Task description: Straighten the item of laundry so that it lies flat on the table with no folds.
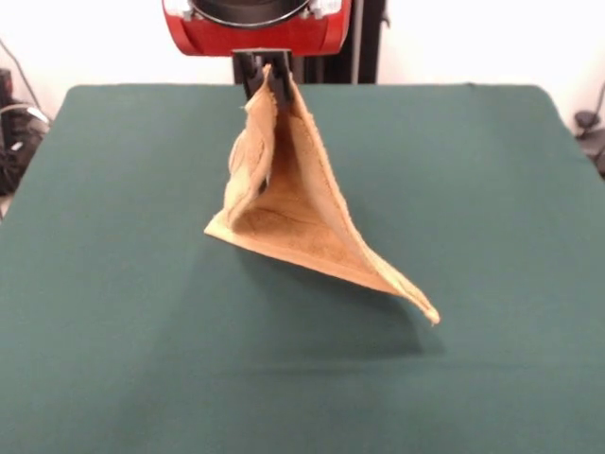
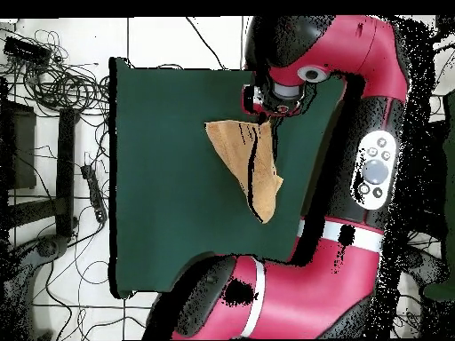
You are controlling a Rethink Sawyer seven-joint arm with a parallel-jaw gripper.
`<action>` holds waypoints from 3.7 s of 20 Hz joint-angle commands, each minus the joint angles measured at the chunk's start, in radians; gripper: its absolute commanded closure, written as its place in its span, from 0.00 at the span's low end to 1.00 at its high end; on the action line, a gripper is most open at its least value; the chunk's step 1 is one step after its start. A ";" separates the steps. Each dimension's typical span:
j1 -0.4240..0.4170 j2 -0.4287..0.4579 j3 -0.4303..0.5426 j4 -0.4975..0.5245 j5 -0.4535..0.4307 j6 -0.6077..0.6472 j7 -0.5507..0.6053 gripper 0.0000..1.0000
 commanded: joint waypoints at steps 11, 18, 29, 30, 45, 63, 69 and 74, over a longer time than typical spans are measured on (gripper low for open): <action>0.017 0.114 0.198 -0.193 -0.065 0.088 -0.082 1.00; 0.008 0.113 0.230 -0.193 -0.091 0.084 -0.091 1.00; 0.003 0.104 0.271 -0.206 -0.169 0.063 -0.170 1.00; 0.002 0.103 0.285 -0.210 -0.189 0.059 -0.181 1.00; -0.122 0.058 0.889 -0.202 -0.746 0.048 -0.299 1.00; -0.254 0.088 1.592 -0.220 -1.440 0.079 -0.453 1.00; -0.250 0.098 1.645 -0.215 -1.514 0.070 -0.355 1.00; -0.247 0.112 1.615 -0.189 -1.472 0.053 -0.341 1.00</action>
